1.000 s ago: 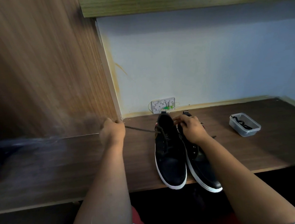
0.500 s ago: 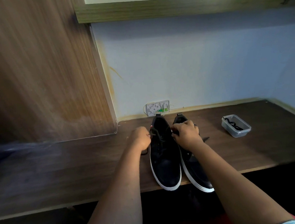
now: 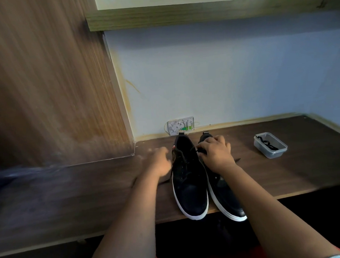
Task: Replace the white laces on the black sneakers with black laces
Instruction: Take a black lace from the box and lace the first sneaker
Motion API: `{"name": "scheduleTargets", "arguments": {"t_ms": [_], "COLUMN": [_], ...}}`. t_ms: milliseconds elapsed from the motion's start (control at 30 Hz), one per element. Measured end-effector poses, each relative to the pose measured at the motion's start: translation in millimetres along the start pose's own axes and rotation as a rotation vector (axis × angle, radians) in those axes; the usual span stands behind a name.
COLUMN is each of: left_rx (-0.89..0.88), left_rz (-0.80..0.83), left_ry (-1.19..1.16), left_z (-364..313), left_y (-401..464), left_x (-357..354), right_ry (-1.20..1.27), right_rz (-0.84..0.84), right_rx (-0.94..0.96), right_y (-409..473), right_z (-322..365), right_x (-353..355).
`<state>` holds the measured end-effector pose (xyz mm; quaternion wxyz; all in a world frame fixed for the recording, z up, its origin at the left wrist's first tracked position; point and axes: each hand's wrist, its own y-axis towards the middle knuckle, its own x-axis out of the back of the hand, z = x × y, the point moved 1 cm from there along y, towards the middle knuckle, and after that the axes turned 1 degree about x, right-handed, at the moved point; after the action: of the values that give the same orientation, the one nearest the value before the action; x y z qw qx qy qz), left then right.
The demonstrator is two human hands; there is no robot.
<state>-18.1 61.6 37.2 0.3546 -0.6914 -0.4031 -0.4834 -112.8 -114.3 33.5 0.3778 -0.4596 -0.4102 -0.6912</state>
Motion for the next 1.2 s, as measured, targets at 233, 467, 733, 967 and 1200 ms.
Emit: {"name": "scheduleTargets", "arguments": {"t_ms": [233,467,733,967,1200], "left_rx": [-0.093,-0.048,-0.028,0.062,-0.148], "left_rz": [0.074,0.104,0.049,0.151,0.347], "left_ry": [-0.244,-0.524,-0.594,-0.544,-0.697], "left_z": [-27.1,2.5,40.5,45.5,2.5], "left_y": [2.3,11.5,-4.7,-41.5,-100.8], "left_x": [-27.8,-12.4,0.0,11.5,25.9], "right_ry": [-0.04,0.027,0.33,0.817,1.4], "right_rz": [0.018,0.018,0.129,0.647,0.836], "right_rx": [0.037,0.006,0.036,-0.323,-0.436], "right_y": [0.7,7.9,4.2,-0.7,-22.3], "right_z": [7.1,2.0,47.7,65.9,82.3], "right_x": [-7.7,-7.9,-14.8,7.2,15.1]}}
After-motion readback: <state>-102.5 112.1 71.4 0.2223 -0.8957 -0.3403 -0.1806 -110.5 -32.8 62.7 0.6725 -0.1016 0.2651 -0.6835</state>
